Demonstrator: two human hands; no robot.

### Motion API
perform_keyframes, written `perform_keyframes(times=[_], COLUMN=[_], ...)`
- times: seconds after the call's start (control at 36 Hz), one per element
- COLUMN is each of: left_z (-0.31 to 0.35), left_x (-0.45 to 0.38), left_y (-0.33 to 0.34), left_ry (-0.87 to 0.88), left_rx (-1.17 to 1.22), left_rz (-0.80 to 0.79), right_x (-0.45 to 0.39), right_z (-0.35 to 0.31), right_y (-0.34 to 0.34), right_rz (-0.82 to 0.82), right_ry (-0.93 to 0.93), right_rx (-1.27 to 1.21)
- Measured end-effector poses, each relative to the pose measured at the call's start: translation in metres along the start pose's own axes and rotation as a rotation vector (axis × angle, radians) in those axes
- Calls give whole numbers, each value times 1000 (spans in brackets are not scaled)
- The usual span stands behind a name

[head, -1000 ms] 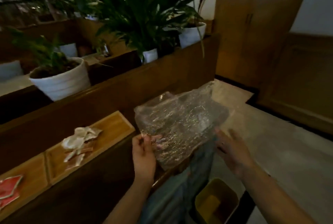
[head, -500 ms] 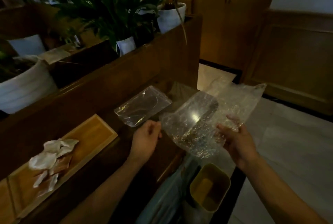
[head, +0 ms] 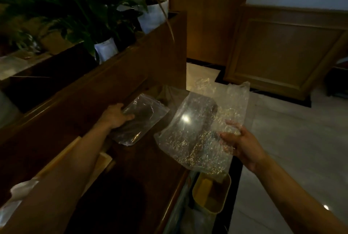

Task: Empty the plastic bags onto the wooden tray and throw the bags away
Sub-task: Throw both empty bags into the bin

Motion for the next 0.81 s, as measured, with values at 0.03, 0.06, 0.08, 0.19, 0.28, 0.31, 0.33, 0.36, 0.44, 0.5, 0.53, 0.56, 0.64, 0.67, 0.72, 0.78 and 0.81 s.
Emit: perform_keyframes(times=[0.03, 0.06, 0.08, 0.19, 0.28, 0.31, 0.33, 0.36, 0.44, 0.5, 0.53, 0.56, 0.64, 0.67, 0.72, 0.78, 0.81], left_z=[3, 6, 8, 13, 24, 28, 33, 39, 57, 72, 81, 91, 119, 129, 153, 177, 188], left_x=[-1, 0, 0, -2, 0, 2, 5, 7, 15, 21, 24, 28, 37, 41, 49, 59, 63], left_y=[0, 0, 1, 7, 15, 19, 22, 26, 36, 42, 45, 48, 57, 61, 72, 84, 91], left_ry=[0, 7, 8, -12, 2, -4, -10, -11, -12, -19, -19, -21, -31, -27, -10, -7, -11], left_rx=[36, 70, 96, 202, 255, 288, 321, 355, 437, 485, 514, 545, 626, 637, 635, 634, 640], left_rz=[-2, -9, -23, -88, -126, -143, -163, -182, -255, -295, -320, -344, -395, -410, -427, -432, -435], right_x=[-1, -2, -2, 0, 4, 6, 7, 7, 5, 4, 3, 1, -5, -7, -11, -17, -19], right_z=[1, 2, 2, 3, 1, 1, 1, 0, -2, -5, -7, -8, -12, -13, -19, -23, -25], right_y=[-2, -3, -3, -9, -17, -21, -25, -29, -46, -58, -65, -74, -102, -112, -137, -162, -173], right_rz=[17, 30, 41, 78, 111, 119, 122, 125, 150, 157, 162, 170, 212, 228, 256, 287, 300], right_ry=[-6, -11, -15, -52, -74, -76, -77, -76, -65, -55, -55, -58, -54, -54, -57, -66, -76], right_rx=[0, 1, 1, 29, 40, 37, 27, 12, -2, -11, -16, -20, -54, -55, -49, -27, -8])
Point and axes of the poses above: each hand's wrist, its own x-axis away from the middle knuckle, its own y-axis out of the palm, z = x × y, the point moved 3 cm from there along -x, towards the middle knuckle, and after that the axes turned 15 degrees about z, right-handed, at the moved point
